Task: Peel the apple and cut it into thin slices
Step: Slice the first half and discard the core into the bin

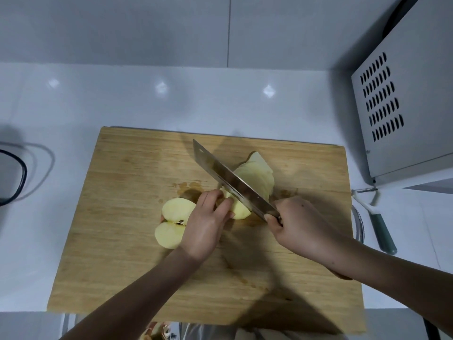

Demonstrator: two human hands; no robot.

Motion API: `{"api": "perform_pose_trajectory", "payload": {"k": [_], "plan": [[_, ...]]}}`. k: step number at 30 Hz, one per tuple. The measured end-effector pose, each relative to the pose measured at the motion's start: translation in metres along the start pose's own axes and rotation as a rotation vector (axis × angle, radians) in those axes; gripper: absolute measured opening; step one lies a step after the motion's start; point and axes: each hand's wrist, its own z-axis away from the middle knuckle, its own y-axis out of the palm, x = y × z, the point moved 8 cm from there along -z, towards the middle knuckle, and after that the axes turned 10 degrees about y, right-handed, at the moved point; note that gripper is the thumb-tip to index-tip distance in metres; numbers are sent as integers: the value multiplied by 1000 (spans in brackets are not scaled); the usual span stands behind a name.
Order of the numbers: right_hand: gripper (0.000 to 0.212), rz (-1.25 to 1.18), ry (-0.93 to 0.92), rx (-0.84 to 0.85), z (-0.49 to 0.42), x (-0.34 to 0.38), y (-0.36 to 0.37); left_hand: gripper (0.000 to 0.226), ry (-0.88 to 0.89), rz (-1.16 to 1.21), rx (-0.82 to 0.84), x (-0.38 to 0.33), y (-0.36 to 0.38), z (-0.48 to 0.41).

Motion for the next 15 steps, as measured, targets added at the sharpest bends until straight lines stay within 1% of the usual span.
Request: {"api": "perform_pose_trajectory", "payload": {"k": [3, 6, 8, 10, 15], "plan": [[24, -6, -2, 14, 0, 0, 3, 26, -15, -4, 26, 0, 1, 0], [24, -5, 0, 13, 1, 0, 2, 20, 2, 7, 5, 1, 0, -1], [24, 7, -4, 5, 1, 1, 1, 28, 7, 16, 25, 2, 2, -1], [24, 21, -6, 7, 1, 2, 2, 30, 15, 14, 26, 1, 1, -1], [30, 46, 31, 34, -13, 6, 17, 22, 43, 37, -64, 1, -1, 0]]}}
